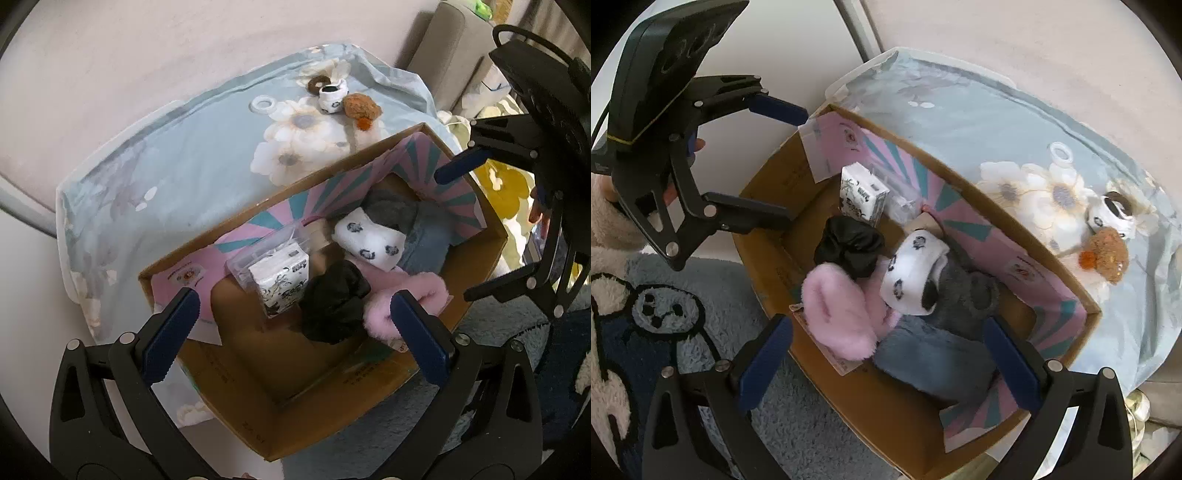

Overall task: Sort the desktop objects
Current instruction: 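Move both open grippers back over the remaining items on the cloth, then grasp the white-and-black sock with the left gripper while the right grasps the teddy-bear sock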

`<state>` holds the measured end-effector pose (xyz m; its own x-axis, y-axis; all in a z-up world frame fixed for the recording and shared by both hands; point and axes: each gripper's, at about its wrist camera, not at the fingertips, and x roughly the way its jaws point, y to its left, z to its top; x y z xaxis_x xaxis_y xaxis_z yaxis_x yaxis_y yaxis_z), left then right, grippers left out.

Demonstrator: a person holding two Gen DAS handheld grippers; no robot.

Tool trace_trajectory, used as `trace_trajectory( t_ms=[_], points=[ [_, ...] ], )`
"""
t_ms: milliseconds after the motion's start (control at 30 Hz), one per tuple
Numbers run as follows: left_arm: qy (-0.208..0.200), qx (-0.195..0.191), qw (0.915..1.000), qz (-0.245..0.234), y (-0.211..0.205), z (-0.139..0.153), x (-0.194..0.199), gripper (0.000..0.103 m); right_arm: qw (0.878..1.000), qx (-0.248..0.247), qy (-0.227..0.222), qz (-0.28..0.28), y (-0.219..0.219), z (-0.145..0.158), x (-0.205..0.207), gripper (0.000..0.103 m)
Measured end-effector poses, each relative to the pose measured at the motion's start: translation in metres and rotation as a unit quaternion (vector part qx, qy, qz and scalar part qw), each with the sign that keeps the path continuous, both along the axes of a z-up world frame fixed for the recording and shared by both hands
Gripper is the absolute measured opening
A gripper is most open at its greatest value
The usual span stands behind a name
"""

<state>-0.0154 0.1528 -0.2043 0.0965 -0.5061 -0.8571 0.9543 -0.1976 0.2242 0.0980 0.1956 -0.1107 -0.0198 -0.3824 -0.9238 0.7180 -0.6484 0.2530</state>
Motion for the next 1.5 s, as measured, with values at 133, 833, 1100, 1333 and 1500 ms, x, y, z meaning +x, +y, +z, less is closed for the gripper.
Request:
trace_trajectory(
  t_ms=[133, 833, 1100, 1333, 1500],
  points=[
    [-0.01, -0.011, 0.9999, -0.003, 0.003, 0.011, -0.004, 0.103, 1.0, -0.005, 0.002, -0.008, 0.002, 0.005, 0.003, 0.103],
    [-0.011, -0.056, 0.9981, -0.023, -0.041, 0.064, -0.021, 0.103, 0.978, 0.006, 0.087, -0.19, 0.096, 0.07, -0.034, 0.103],
    [0.003, -0.061, 0.9961, -0.064, -0.123, 0.088, -0.063, 0.103, 0.968, -0.002, 0.061, -0.243, 0.13, 0.052, -0.075, 0.103],
    [-0.012, -0.016, 0.9979, -0.061, -0.237, 0.037, -0.081, 0.093, 0.963, -0.02, 0.005, -0.268, 0.143, -0.016, -0.121, 0.103],
    [0.007, 0.018, 0.9994, -0.028, -0.288, -0.01, -0.08, 0.082, 0.956, -0.031, -0.01, -0.29, 0.141, -0.061, -0.145, 0.1]
  ],
)
